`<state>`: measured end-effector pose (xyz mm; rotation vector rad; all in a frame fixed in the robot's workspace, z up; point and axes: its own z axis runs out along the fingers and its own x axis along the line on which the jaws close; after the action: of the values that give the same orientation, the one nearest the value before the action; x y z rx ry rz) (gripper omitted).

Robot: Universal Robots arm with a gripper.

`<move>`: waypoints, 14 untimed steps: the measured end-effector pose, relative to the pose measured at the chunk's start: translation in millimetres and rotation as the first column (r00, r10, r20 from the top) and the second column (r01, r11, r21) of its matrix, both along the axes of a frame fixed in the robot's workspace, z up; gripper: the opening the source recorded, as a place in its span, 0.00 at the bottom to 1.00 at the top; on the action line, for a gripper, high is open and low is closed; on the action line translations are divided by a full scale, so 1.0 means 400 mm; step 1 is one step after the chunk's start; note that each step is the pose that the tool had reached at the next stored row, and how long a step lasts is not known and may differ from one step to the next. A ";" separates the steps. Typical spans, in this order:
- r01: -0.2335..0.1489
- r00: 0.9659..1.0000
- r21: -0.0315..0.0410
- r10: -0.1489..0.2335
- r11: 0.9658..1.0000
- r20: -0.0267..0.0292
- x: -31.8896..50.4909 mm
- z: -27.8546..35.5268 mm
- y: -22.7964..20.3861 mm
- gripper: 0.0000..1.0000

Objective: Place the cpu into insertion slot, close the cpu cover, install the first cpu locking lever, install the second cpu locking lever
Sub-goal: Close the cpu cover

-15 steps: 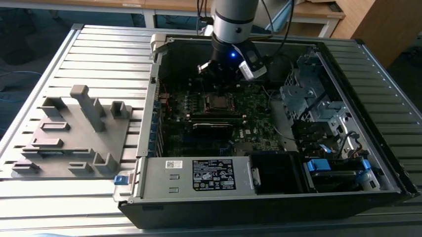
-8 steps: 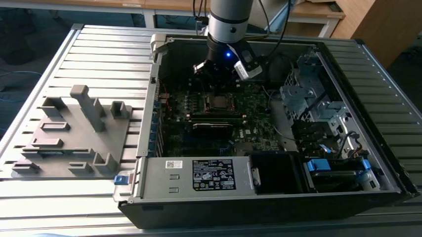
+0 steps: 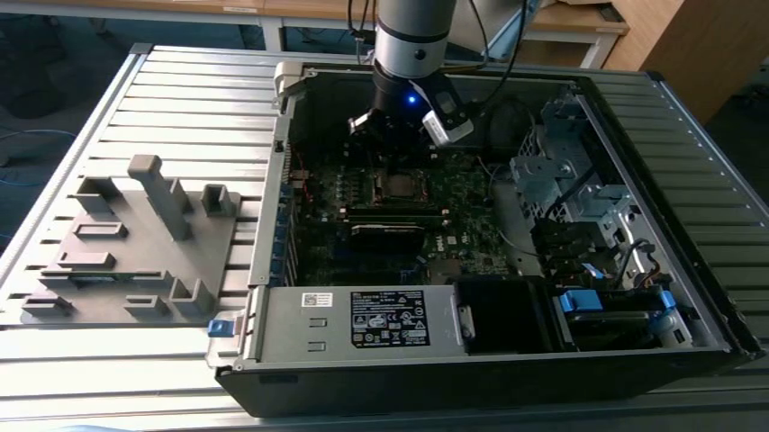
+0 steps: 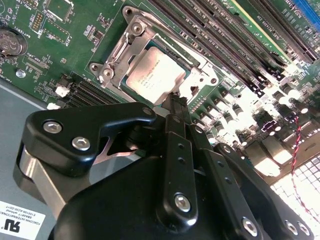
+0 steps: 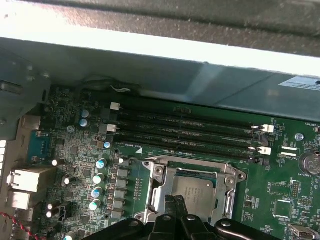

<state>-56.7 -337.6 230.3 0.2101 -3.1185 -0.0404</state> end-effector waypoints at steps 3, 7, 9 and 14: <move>0.000 1.000 0.000 0.000 1.000 0.000 0.000 0.000 0.000 0.11; 0.003 1.000 0.000 -0.003 1.000 0.002 0.000 -0.003 0.000 0.11; 0.011 1.000 -0.001 -0.011 1.000 0.002 0.000 -0.003 0.000 0.11; 0.040 0.999 0.000 -0.040 0.999 0.002 0.000 -0.004 0.000 0.11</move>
<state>-56.9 -337.6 228.8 0.1485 -3.1242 -0.0401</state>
